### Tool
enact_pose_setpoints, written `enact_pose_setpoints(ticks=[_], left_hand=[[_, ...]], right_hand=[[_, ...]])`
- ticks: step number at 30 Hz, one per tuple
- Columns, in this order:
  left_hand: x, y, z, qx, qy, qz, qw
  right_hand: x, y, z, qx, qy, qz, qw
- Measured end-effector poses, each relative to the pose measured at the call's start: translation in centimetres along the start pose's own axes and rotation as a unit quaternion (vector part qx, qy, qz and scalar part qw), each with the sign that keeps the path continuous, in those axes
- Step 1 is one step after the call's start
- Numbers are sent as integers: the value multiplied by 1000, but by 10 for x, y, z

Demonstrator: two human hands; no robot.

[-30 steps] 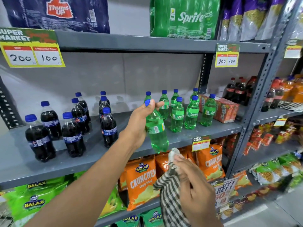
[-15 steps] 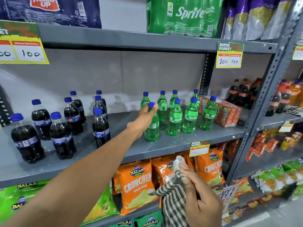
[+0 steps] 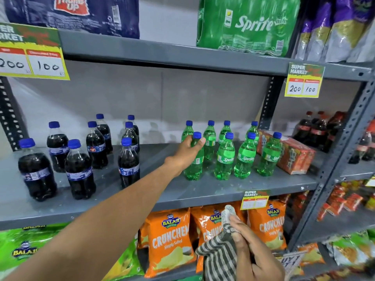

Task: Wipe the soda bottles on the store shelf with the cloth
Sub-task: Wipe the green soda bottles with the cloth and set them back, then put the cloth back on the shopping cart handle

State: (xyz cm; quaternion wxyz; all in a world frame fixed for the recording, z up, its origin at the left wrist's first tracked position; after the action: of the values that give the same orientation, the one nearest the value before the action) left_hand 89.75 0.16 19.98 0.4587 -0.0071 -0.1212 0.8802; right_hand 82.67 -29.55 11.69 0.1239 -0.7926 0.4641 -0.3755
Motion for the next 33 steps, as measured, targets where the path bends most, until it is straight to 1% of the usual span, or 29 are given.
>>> enact_pose_setpoints(ticks=[2, 3, 5, 6, 7, 8, 9, 11, 14, 15, 17, 21, 24, 25, 27, 29, 30, 31, 33], left_hand=[[3, 2, 2, -5, -10, 22, 1000], [6, 7, 7, -20, 1, 44, 999], [14, 30, 22, -75, 22, 98, 992], [15, 50, 29, -106, 25, 118, 987], [13, 71, 33, -130, 26, 122, 984], [8, 92, 34, -138, 27, 101, 985], [1, 113, 33, -128, 30, 64, 989], [-13, 154, 28, -84, 51, -32, 995], [-17, 198, 29, -61, 28, -148, 987], [-13, 209, 32, -58, 22, -168, 984], [0, 224, 33, -38, 26, -175, 984], [27, 247, 31, -28, 11, -183, 983], [58, 260, 33, -13, 11, -173, 985], [68, 265, 35, -9, -2, -174, 985], [92, 282, 40, -4, -40, -156, 987], [112, 299, 46, -16, -130, -133, 982], [122, 308, 49, -18, -186, -117, 975], [137, 321, 51, -14, -236, -94, 967], [162, 345, 57, -4, -284, -64, 957]], right_hand=[[1, 3, -15, 63, 56, 114, 990], [3, 5, -21, 88, 63, 166, 980], [4, 5, -29, 105, 41, 204, 972], [6, 3, -31, 105, 32, 209, 972], [8, 1, -32, 102, 33, 208, 972], [7, 1, -35, 100, 33, 209, 972], [7, 1, -39, 101, 29, 209, 972], [7, -1, -51, 107, 16, 209, 972], [5, -7, -71, 120, -10, 212, 970], [4, -9, -77, 124, -15, 213, 969], [-5, -12, -88, 134, -27, 202, 970], [-31, -16, -111, 141, -55, 155, 976], [-60, -16, -120, 119, -108, 89, 983], [-69, -16, -124, 112, -126, 64, 984], [-95, -15, -140, 126, -150, -5, 981], [-119, -15, -153, 147, -158, -80, 973], [-133, -15, -157, 145, -178, -133, 964], [-152, -12, -163, 135, -214, -201, 946], [-188, -1, -175, 122, -265, -344, 893]])
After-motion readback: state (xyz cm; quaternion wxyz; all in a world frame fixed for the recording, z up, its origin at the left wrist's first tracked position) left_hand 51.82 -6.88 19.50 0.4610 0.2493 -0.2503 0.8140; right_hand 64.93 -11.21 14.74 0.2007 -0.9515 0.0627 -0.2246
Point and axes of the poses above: each hand's wrist, its own y-axis away from the middle knuckle, its own x-axis out of the back of the hand, z = x × y, the point moved 7 cm from there along -y, towards the middle knuckle, and after that the axes turned 7 degrees about y, right-handed, at the moved point
